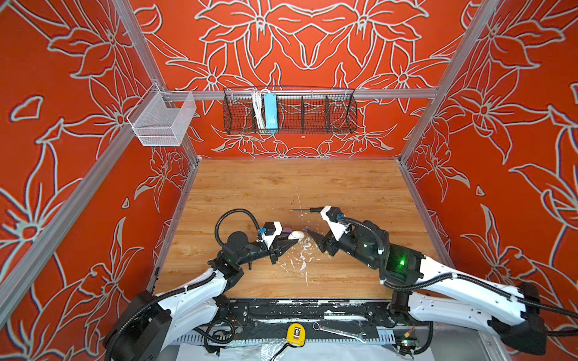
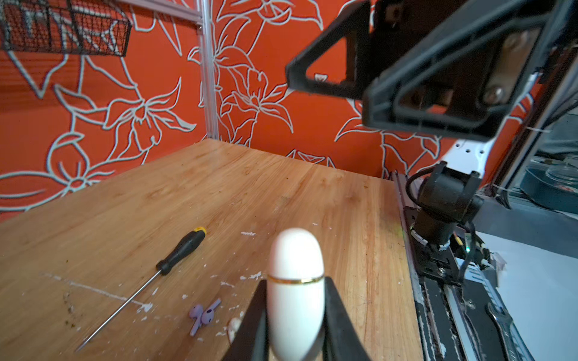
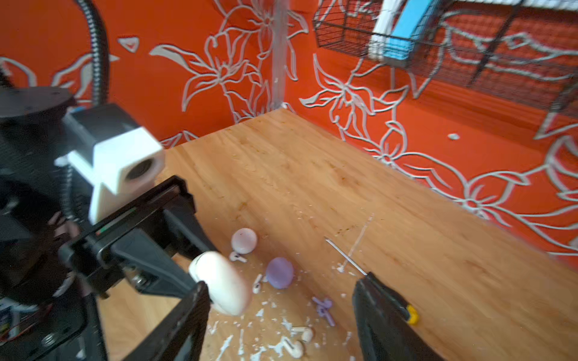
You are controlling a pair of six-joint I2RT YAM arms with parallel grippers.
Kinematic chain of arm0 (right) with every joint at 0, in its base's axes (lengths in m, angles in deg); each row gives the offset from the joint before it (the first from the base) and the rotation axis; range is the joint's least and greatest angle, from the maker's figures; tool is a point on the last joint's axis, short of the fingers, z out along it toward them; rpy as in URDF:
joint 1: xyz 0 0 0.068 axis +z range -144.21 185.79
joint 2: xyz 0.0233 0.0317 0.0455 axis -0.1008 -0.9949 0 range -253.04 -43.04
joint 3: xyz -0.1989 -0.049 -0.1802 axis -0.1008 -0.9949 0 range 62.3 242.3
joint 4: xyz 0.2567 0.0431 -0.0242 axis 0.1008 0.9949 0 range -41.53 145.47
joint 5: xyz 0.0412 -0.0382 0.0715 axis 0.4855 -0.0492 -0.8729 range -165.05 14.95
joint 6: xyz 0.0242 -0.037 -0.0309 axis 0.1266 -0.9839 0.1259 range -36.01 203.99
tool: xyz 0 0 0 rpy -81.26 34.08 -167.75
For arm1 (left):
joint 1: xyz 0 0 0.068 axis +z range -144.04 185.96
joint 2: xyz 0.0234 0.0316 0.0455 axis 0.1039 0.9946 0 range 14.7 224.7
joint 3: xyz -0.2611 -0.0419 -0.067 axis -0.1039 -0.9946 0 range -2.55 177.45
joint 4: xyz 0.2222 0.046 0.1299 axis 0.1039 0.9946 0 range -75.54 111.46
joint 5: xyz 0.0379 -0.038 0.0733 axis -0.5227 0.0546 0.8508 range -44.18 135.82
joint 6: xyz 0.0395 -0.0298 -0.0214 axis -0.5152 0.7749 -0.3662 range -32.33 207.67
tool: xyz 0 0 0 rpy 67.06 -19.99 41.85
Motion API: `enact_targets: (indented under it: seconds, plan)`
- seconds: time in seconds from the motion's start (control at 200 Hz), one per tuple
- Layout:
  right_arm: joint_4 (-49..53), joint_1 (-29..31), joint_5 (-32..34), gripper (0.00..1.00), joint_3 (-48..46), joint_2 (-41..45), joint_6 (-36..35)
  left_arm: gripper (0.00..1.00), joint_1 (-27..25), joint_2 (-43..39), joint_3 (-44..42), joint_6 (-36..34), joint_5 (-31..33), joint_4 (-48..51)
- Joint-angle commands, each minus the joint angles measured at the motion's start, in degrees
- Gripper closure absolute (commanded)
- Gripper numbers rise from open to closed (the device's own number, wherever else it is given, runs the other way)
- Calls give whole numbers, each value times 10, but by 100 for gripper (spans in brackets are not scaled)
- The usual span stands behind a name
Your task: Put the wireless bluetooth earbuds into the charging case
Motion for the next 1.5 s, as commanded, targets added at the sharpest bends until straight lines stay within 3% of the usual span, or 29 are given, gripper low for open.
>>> enact_targets:
  seconds: [0.0,0.145,0.816,0.916,1.271,1.491]
  plan:
    - [-60,1,-110,25,-54,28,-19,100,-11,-21,0,-26,-39,-26]
    - [-114,0,-151,25,-87,30,-25,100,-24,-39,8,-54,-69,11]
    - [-100,1,-142,28,-73,7,-32,100,-55,-74,19,-91,-63,87]
    - [-99,1,-135,28,-72,1,-29,100,-55,-79,39,-87,-53,129]
    - [-90,1,-102,29,-63,-12,-29,100,-61,-81,41,-87,-88,124]
    - [-89,1,-77,35,-66,-10,-29,100,-64,-86,42,-88,-104,125]
